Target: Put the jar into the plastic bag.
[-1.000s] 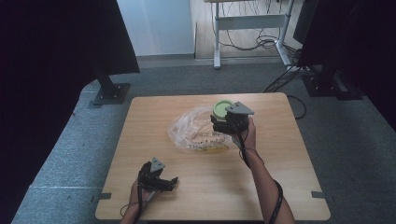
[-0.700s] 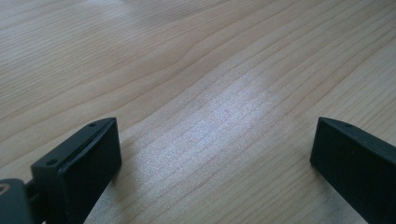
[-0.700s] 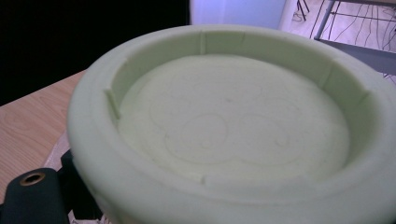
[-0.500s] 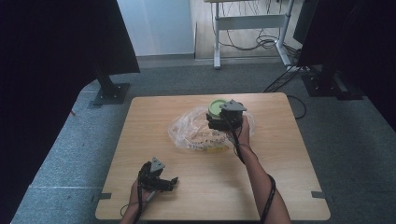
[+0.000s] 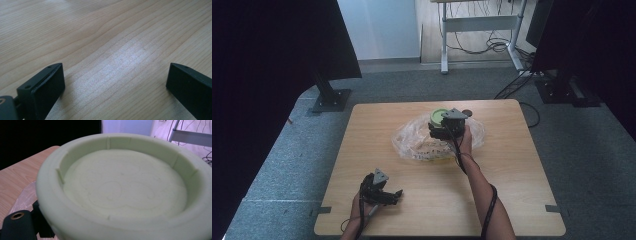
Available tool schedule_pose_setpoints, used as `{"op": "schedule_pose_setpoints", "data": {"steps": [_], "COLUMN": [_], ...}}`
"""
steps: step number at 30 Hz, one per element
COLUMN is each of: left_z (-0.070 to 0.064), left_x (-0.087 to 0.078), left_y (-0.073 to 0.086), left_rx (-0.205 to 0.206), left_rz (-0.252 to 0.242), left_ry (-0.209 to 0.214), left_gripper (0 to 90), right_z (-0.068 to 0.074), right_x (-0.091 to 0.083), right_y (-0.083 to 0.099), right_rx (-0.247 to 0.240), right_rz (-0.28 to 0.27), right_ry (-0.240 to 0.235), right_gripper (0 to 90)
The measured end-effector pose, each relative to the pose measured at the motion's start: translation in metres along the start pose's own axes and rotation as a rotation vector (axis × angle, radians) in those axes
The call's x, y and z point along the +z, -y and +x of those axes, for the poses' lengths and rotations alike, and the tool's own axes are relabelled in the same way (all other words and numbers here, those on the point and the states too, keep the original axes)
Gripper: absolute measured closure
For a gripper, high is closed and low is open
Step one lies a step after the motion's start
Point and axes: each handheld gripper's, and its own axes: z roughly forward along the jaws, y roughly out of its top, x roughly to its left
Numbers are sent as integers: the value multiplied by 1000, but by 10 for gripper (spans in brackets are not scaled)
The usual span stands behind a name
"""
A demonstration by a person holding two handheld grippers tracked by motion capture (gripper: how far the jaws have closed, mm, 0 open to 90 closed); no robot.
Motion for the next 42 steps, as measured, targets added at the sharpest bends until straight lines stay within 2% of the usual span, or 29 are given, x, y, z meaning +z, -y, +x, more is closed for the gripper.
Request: {"op": "schedule_pose_setpoints", "data": {"steps": [14,25,27,42], "left_z": [0,-1,0,-1], "left_x": [0,-1,-1,-1], "left_y": [0,1,1,1], "left_rx": [-1,-4,-3,-3], "left_rz": [-1,-1,-1,-1], "left_ry": [-2,-3,-2,-3], "left_gripper": [16,16,16,16], "right_z": [3,5,6,7], "right_x": [18,32,35,31], "right_y": [13,25,28,31], "right_rx": [-2,25,15,9], "right_rz": [28,55,59,64], "right_ry": [34,52,56,58], "right_gripper": [112,112,112,108]}}
